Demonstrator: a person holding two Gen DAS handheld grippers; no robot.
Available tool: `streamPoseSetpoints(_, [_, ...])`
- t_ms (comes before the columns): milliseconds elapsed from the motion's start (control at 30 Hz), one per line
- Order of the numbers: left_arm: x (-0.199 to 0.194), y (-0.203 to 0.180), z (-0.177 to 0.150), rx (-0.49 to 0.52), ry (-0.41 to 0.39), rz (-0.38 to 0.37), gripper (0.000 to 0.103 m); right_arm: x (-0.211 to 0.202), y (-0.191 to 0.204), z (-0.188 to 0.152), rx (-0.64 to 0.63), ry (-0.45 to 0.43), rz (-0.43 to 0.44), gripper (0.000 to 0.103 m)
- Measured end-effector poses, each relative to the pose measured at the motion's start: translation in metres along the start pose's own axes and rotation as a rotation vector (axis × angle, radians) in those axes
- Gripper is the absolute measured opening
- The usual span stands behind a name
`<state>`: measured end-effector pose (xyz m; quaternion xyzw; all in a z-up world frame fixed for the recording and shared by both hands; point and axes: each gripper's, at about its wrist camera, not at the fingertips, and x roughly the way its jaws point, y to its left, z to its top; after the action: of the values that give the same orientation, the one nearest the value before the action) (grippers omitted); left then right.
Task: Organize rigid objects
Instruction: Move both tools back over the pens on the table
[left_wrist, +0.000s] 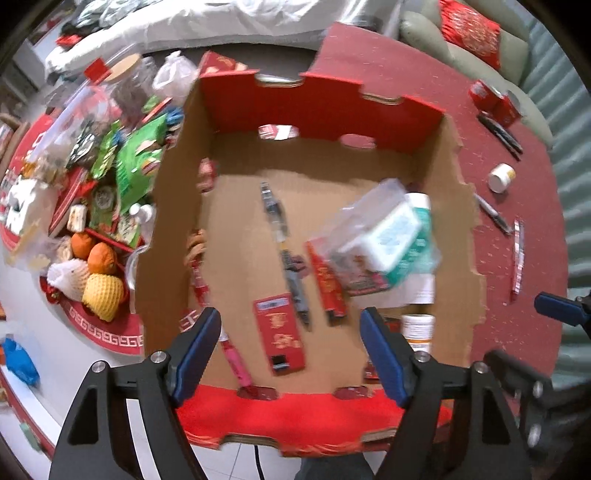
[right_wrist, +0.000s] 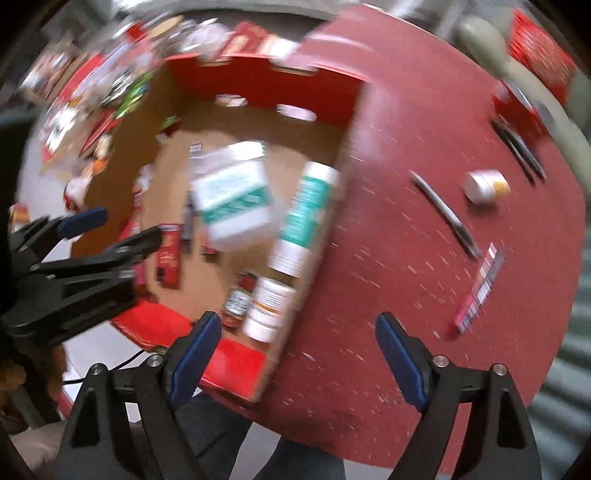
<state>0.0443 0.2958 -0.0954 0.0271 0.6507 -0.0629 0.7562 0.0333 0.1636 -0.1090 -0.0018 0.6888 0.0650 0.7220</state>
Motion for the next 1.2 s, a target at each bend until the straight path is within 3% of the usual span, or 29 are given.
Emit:
streamPoseSetpoints(133, [-0.012, -0.037, 0.008, 0.055, 0.006, -0.056, 0.080, 0.009, -0.065, -0.027, 0.200, 0.045, -0.009, 0.086])
streamPoseSetpoints(300, [-0.032, -0.114, 0.025, 0.142, -0.015, -0.128, 0.082, 0.019, -0.144, -0.077, 0.453, 0.086, 0.009, 0.086])
streamPoseSetpoints(467, [-0.022, -0.185, 0.048, 0.095, 0.015, -0.116, 0.084, 0.023, -0.196, -0.110, 0.581, 0.085, 0.017, 0.087])
streamPoseSetpoints(567, [0.006, -0.217, 0.063, -0.034, 0.074, -0.126, 0.085, 0.030, -0.221, -0.124, 0.616, 0.105, 0.048, 0.086])
streamPoseSetpoints(667, [0.053, -0.231, 0.081, -0.256, 0.153, -0.134, 0.085, 0.034, -0.237, -0.133, 0.609, 0.117, 0.062, 0.086])
streamPoseSetpoints(800, [0.094, -0.237, 0.100, -0.427, 0.172, -0.096, 0.084, 0.034, -0.253, -0.146, 0.599, 0.122, 0.079, 0.086])
streamPoseSetpoints(967, [0.124, -0.258, 0.120, -0.400, 0.133, -0.029, 0.085, 0.036, -0.274, -0.159, 0.610, 0.123, 0.078, 0.086])
streamPoseSetpoints(1033, [0.134, -0.261, 0.122, -0.391, 0.152, -0.009, 0.086, 0.037, -0.280, -0.161, 0.618, 0.123, 0.078, 0.086])
streamPoseSetpoints(1200, [0.135, -0.263, 0.117, -0.255, 0.156, 0.090, 0.091, 0.033, -0.293, -0.146, 0.629, 0.086, 0.069, 0.087])
